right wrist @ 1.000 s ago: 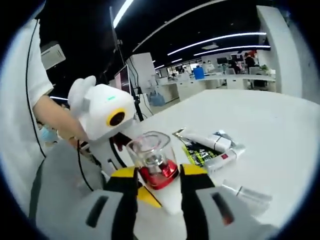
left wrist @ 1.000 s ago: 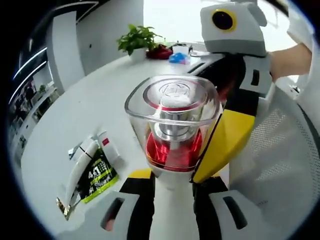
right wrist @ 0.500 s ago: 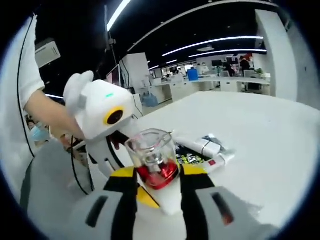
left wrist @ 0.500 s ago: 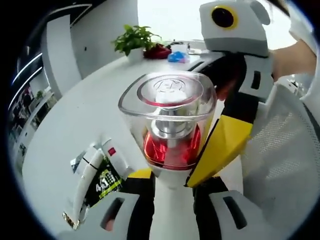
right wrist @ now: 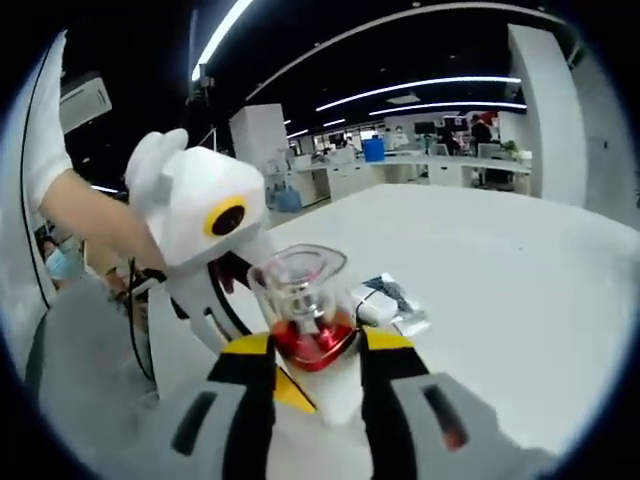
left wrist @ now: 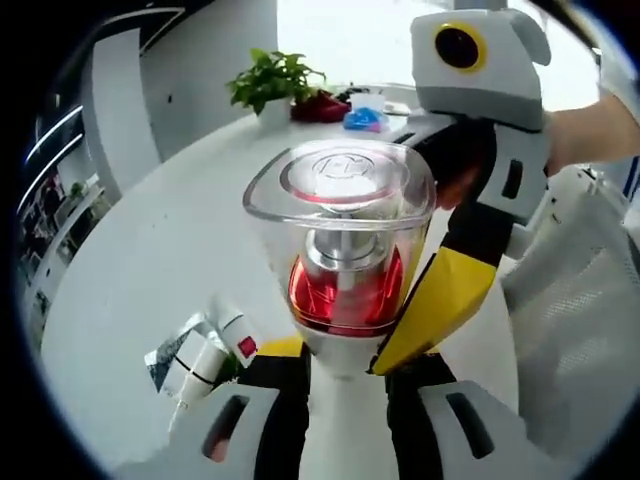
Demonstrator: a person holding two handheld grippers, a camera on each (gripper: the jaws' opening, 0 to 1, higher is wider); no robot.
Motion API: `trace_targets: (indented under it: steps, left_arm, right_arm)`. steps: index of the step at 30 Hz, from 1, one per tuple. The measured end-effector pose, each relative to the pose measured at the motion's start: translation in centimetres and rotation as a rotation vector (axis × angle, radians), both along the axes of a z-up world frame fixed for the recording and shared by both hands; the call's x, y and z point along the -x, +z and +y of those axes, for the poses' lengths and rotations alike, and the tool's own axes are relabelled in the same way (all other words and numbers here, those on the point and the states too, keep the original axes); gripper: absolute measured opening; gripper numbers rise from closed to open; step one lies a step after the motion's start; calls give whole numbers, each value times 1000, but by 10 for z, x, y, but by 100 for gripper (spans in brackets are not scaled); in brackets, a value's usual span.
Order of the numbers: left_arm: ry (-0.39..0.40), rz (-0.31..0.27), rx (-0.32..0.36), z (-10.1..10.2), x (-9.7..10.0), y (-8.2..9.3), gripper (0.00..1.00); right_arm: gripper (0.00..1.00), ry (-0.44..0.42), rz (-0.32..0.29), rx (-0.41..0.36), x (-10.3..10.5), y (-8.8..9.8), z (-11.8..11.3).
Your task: Arrange the skincare products in the storage area until every visible bottle or jar stands upright without overlapping.
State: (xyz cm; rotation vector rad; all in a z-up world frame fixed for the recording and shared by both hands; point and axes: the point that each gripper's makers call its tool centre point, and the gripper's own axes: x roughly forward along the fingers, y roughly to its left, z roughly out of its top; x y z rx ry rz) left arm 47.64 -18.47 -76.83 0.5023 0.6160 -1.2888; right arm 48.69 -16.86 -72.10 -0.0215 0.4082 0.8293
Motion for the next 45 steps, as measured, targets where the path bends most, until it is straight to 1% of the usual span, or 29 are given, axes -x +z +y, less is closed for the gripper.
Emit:
trace_targets:
  steps: [9, 11, 17, 22, 25, 28, 32, 35, 37, 38, 40, 43, 45]
  left_arm:
    - [2, 2, 16, -26, -19, 2, 25]
    - [1, 4, 18, -29, -23, 2, 25]
    - [0, 9, 23, -32, -21, 3, 25]
    - [-4, 4, 28, -31, -20, 3, 25]
    - [-13, -1, 17, -31, -20, 2, 25]
    - [-13, 6, 10, -30, -20, 1, 25]
    - [-25, 2, 6, -28, -19, 1, 25]
    - [-21, 1, 5, -27, -19, 0, 25]
    - [-14, 3, -27, -22, -16, -7, 28]
    - [-15, 1, -29, -20, -14, -9, 32]
    - [-10, 6, -30, -16, -11, -12, 36]
    - [22, 16, -38, -4, -8, -17, 36]
    - [45, 30, -32, 3, -6, -20, 37]
  right_arm:
    - [33, -42, 10, -19, -19, -2, -24]
    - [33, -43, 10, -17, -21, -2, -28]
    - [33, -44, 15, -21, -19, -2, -30]
    - [33, -53, 21, -24, -19, -3, -29]
    - [34, -60, 24, -14, -19, -3, -28]
    - [33, -72, 30, -20, -19, -3, -29]
    - [34, -77, 24, -19, -17, -4, -27]
    - [35, -85, 25, -28, -16, -3, -26]
    - [36, -95, 28, -20, -16, -5, -27]
    - [38, -96, 40, -30, -15, -5, -27]
    - [42, -102, 46, -35, -12, -5, -28]
    - [44, -109, 58, -36, -6, -6, -29]
    - [46, -115, 61, -34, -1, -6, -30]
